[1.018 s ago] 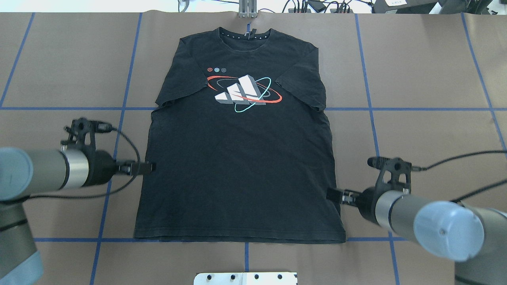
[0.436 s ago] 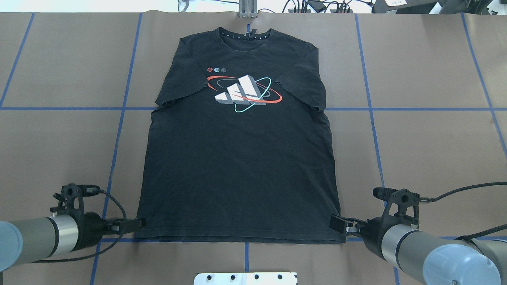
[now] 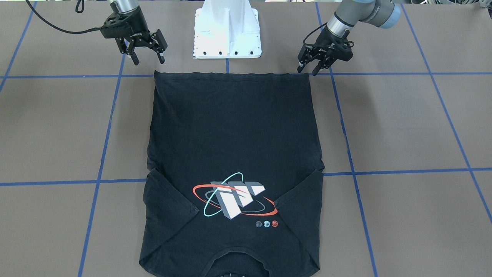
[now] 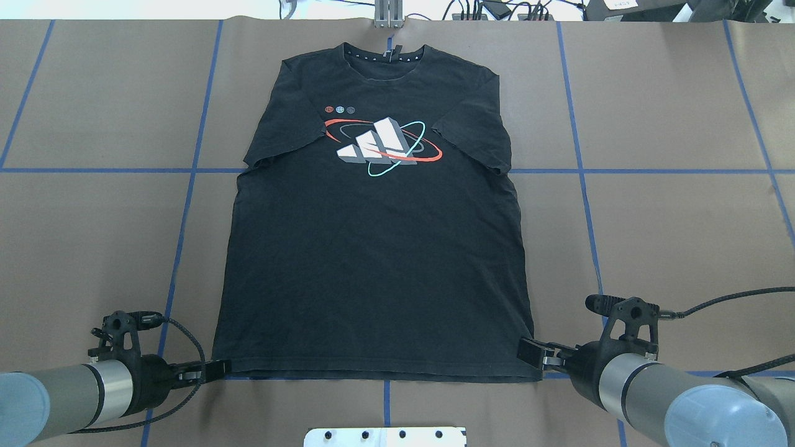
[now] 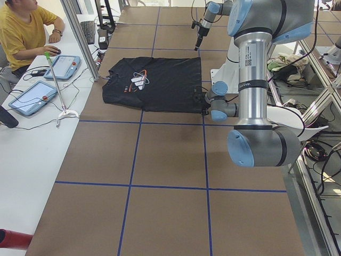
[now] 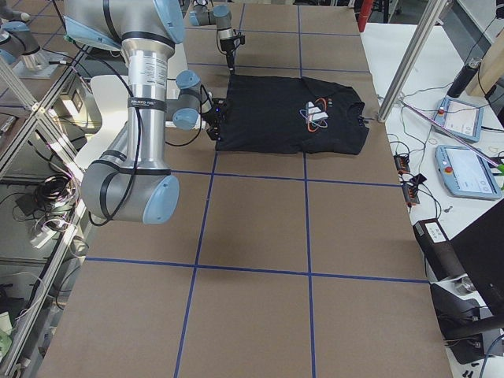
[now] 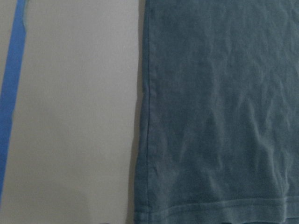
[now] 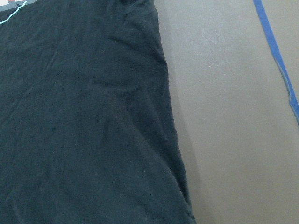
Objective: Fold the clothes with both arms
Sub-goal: 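Grasp the hem corners with both grippers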
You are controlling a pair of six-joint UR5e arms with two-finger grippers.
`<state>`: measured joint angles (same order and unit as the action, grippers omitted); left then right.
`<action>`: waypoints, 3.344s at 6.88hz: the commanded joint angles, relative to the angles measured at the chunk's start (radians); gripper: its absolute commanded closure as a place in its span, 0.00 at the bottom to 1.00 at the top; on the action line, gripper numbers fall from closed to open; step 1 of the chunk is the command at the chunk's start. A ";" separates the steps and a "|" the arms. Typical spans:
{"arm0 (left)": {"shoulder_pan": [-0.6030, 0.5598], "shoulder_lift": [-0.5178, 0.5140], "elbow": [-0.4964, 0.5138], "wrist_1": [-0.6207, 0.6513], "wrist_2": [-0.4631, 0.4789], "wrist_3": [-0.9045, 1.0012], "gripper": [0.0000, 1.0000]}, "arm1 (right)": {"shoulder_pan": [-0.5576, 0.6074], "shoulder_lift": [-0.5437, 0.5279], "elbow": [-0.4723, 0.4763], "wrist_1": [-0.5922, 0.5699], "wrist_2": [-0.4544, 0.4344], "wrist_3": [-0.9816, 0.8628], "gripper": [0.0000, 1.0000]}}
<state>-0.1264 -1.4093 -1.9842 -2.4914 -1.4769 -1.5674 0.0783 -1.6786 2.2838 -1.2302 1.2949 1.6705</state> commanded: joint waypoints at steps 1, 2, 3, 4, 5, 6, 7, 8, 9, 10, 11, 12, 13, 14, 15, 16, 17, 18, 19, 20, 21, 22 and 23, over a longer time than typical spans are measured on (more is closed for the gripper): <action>0.005 -0.005 0.013 0.002 0.001 -0.005 0.37 | 0.000 -0.001 0.000 0.000 0.000 0.000 0.00; 0.005 -0.008 0.021 0.002 0.001 -0.005 0.37 | 0.000 -0.001 0.000 0.000 -0.002 0.000 0.00; 0.005 -0.011 0.024 0.002 0.001 -0.003 0.37 | 0.001 -0.001 0.000 0.000 -0.002 0.000 0.00; 0.004 -0.026 0.024 0.002 0.000 -0.005 0.52 | 0.001 -0.001 0.000 0.000 -0.002 0.000 0.00; 0.005 -0.030 0.025 0.002 0.000 -0.005 0.80 | 0.001 -0.001 0.000 0.000 -0.002 0.000 0.00; 0.005 -0.028 0.024 0.002 0.000 -0.003 0.96 | 0.001 -0.001 0.000 0.000 -0.003 0.000 0.00; 0.004 -0.026 0.024 0.002 0.000 -0.003 1.00 | 0.001 -0.001 0.000 0.000 -0.003 0.000 0.00; 0.002 -0.025 0.024 0.002 0.000 -0.002 1.00 | 0.001 -0.003 -0.001 0.000 -0.003 0.000 0.00; 0.002 -0.025 0.021 0.002 0.000 -0.002 1.00 | 0.000 -0.006 -0.007 -0.002 -0.003 0.000 0.00; 0.002 -0.026 0.018 0.002 0.000 -0.002 1.00 | -0.005 -0.006 -0.030 -0.002 -0.006 0.011 0.00; 0.002 -0.028 0.012 0.002 -0.002 -0.002 1.00 | -0.026 -0.006 -0.044 -0.002 -0.047 0.032 0.00; 0.002 -0.028 0.007 0.002 -0.002 -0.002 1.00 | -0.063 -0.006 -0.067 -0.003 -0.107 0.044 0.00; 0.002 -0.028 0.005 0.000 -0.006 -0.002 1.00 | -0.083 -0.001 -0.093 -0.003 -0.138 0.058 0.01; 0.002 -0.028 0.005 -0.001 -0.008 -0.003 1.00 | -0.116 -0.003 -0.098 -0.005 -0.170 0.075 0.03; 0.002 -0.026 0.002 -0.003 -0.008 -0.005 1.00 | -0.162 0.003 -0.121 -0.018 -0.227 0.118 0.09; 0.002 -0.026 -0.001 -0.003 -0.008 -0.006 1.00 | -0.193 0.006 -0.142 -0.019 -0.256 0.147 0.16; 0.002 -0.026 -0.004 -0.003 -0.008 -0.006 1.00 | -0.222 0.010 -0.162 -0.019 -0.297 0.168 0.26; 0.002 -0.026 -0.004 -0.004 -0.011 -0.006 1.00 | -0.233 0.019 -0.171 -0.020 -0.307 0.170 0.34; 0.002 -0.026 -0.005 -0.004 -0.011 -0.006 1.00 | -0.235 0.023 -0.179 -0.019 -0.309 0.170 0.38; 0.002 -0.026 -0.005 -0.004 -0.011 -0.006 1.00 | -0.235 0.023 -0.179 -0.019 -0.309 0.170 0.41; 0.002 -0.026 -0.005 -0.004 -0.011 -0.006 1.00 | -0.235 0.023 -0.178 -0.019 -0.310 0.170 0.49; 0.002 -0.026 -0.005 -0.004 -0.011 -0.006 1.00 | -0.233 0.023 -0.178 -0.019 -0.309 0.170 0.67; 0.002 -0.026 -0.007 -0.004 -0.009 -0.006 1.00 | -0.232 0.023 -0.176 -0.019 -0.310 0.169 0.78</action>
<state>-0.1242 -1.4358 -1.9900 -2.4958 -1.4876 -1.5739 -0.1549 -1.6552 2.1064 -1.2487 0.9858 1.8405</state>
